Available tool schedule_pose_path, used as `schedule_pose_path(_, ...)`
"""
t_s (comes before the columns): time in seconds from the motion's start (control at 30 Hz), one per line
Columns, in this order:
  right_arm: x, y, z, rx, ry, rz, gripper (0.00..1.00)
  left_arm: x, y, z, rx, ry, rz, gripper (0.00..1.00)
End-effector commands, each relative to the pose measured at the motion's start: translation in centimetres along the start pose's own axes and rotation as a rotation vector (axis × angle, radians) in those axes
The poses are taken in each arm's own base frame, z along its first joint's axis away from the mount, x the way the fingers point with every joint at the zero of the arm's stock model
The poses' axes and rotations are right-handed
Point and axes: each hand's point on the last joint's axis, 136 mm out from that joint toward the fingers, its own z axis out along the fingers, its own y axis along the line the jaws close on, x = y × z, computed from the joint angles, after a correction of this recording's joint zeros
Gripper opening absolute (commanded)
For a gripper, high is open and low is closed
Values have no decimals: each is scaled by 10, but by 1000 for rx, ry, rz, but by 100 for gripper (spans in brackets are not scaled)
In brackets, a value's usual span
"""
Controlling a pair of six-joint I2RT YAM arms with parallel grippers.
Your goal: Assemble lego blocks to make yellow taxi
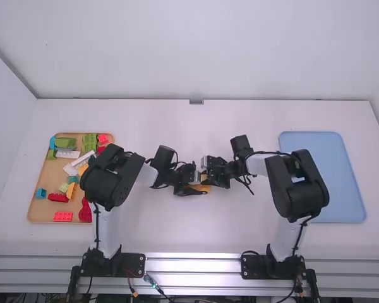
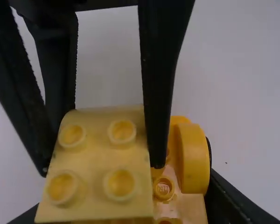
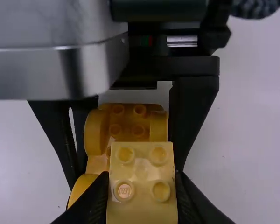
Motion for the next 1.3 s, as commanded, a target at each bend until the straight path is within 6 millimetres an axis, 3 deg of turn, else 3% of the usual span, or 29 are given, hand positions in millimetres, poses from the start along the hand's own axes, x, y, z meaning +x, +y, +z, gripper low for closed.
schedule_pose_path(0.0,2,9,0,-8,21,31,24,6,3,1,-11,11,-51,43)
schedule_pose_path(0.33,-13,2,-13,57,52,-33,21,15,10,1,-52,64,-74,36)
schedule_pose_path(0.57,1,3,-3,91,52,8,22,15,10,1,-53,65,-74,36)
schedule_pose_path(1.1,12,5,-4,98,90,17,22,15,9,1,-50,63,-75,38)
schedule_pose_path(1.2,11,5,-4,100,89,14,28,15,10,1,-51,63,-75,38)
schedule_pose_path(1.27,11,5,-4,100,89,14,42,15,9,1,-51,63,-75,39)
